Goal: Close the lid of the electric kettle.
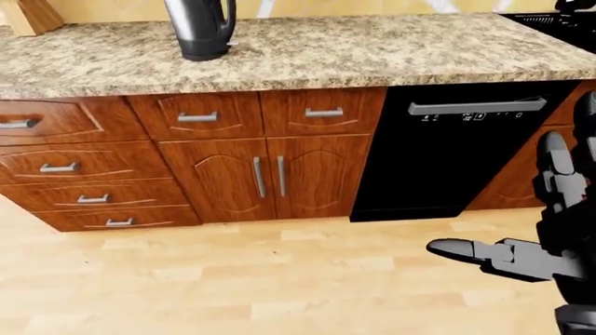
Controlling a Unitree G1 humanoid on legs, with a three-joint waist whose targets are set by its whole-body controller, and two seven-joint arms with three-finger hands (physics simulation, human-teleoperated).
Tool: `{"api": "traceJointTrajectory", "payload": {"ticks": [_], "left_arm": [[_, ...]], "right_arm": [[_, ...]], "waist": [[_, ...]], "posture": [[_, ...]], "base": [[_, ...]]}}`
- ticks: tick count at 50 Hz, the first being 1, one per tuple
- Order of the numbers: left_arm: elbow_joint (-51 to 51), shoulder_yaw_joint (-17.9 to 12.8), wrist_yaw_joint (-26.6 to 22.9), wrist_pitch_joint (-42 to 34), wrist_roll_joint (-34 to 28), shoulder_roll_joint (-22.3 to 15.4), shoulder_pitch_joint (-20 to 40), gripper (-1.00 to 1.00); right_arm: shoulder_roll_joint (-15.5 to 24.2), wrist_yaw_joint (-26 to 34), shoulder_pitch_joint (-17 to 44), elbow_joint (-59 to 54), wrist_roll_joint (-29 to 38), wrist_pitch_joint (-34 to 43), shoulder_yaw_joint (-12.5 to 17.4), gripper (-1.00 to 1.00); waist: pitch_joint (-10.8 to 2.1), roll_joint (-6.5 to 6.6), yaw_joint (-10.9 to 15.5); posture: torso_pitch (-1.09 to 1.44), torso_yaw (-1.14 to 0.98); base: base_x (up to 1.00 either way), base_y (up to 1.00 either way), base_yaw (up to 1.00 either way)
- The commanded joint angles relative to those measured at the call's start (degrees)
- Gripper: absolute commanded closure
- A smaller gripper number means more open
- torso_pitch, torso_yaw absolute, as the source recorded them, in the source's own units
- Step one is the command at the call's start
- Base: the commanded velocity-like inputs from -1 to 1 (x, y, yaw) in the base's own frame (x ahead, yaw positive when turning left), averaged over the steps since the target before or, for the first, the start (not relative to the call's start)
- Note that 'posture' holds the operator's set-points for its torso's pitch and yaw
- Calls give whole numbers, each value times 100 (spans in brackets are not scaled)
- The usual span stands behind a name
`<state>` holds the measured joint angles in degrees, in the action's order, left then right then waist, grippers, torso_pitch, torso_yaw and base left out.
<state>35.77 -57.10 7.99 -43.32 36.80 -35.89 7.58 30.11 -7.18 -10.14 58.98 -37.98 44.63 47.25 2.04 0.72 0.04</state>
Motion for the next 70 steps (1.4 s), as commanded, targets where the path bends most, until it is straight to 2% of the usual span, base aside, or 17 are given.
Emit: {"api": "traceJointTrajectory", "payload": {"ticks": [1,6,12,17,18,20,28,32,33,41,45,53,61,64,66,67,70], "left_arm": [[81,-26,-32,155,-48,-89,53,-100],[106,-19,-26,117,-48,-94,73,-100],[92,0,-44,136,-85,-71,77,-100],[105,-16,-51,114,-74,-77,80,-100],[105,-3,-58,126,-86,-67,72,-100],[102,14,-63,140,-105,-56,72,-100],[105,25,-78,147,-137,-30,66,-100],[103,27,-79,139,-140,-34,79,-100],[102,41,-82,150,-153,-24,75,-100],[112,37,-88,132,-158,-26,84,-100],[107,41,-91,134,-163,-24,89,-100],[92,69,-126,196,-224,23,57,-100],[106,67,-123,176,-217,16,74,-100],[108,79,-121,177,-225,19,79,-100],[94,108,-129,200,-252,31,79,-100],[100,100,-127,190,-243,26,85,-100],[96,90,-129,184,-241,21,89,-100]], "right_arm": [[98,14,41,102,46,-160,92,-100],[53,63,83,102,118,-125,69,-100],[15,113,101,102,185,-115,35,-100],[1,142,86,102,246,-130,10,-100],[-4,156,89,102,263,-126,12,-100],[-22,168,95,102,280,-125,9,-100],[-15,168,116,102,306,-100,-7,-100],[-12,167,127,102,306,-88,-12,-100],[-29,178,125,102,331,-95,-25,-100],[-46,238,143,101,459,-76,-74,-100],[0,181,110,102,425,-96,-85,-100],[-33,189,87,101,412,-126,-65,-100],[-73,251,129,102,560,-94,-146,-100],[-102,291,131,102,605,-99,-148,-100],[-128,331,151,101,649,-81,-151,-100],[-127,337,156,101,647,-70,-136,-100],[-137,342,149,101,660,-83,-145,-100]], "waist": [[-46,27,-6],[6,-138,1],[9,-85,-59],[18,358,-75],[15,189,-31],[48,275,7],[37,-34,26],[-27,-408,36],[27,-251,15],[55,-107,-17],[-30,386,-36],[59,-318,-20],[19,-207,-52],[48,73,-70],[-89,554,-37],[-20,268,-11],[-8,228,29]], "posture": [[0,0],[0,0],[0,0],[0,0],[0,0],[0,0],[0,0],[0,0],[0,0],[0,0],[0,0],[0,0],[0,0],[0,0],[0,0],[0,0],[0,0]], "base": [[0,12,0],[0,11,0],[0,11,0],[0,11,0],[0,11,0],[0,11,0],[0,11,0],[0,11,0],[0,12,0],[0,11,0],[0,16,0],[0,35,0],[0,35,0],[0,35,0],[0,35,0],[0,35,0],[0,35,0]]}}
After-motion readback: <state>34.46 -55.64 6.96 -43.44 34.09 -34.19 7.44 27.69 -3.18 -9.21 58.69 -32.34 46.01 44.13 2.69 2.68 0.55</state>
